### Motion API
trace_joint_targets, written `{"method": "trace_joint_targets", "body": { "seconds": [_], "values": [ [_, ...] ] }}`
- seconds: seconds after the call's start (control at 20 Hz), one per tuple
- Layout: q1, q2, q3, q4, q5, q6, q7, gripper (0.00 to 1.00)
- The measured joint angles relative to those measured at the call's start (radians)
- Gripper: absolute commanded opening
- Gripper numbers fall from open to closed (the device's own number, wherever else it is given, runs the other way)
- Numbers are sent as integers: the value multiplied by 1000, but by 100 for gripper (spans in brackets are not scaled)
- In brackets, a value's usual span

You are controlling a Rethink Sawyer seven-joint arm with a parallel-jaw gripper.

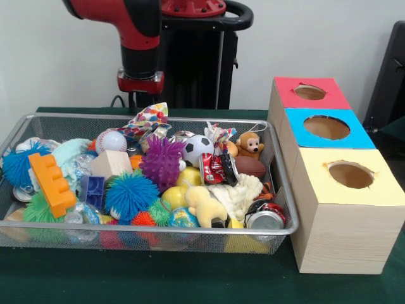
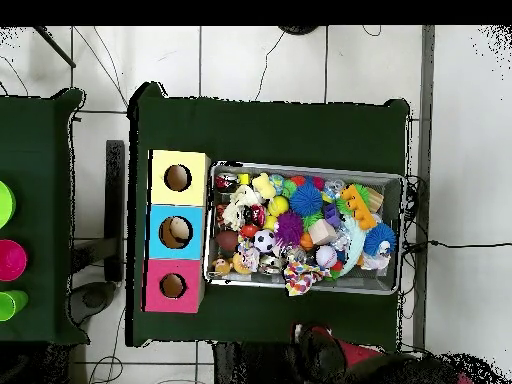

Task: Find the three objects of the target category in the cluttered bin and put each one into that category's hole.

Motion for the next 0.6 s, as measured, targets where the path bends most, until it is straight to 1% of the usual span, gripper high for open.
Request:
{"method": "trace_joint_targets", "body": {
  "seconds": [0.1,0.15,0.25,0.6],
  "values": [
    [-15,0,6,-11,-9,19,0,100],
    [-37,1,15,-26,-23,36,0,100],
    [-56,6,23,-39,-38,43,0,100],
    [-88,13,42,-57,-89,43,0,100]
  ]
}}
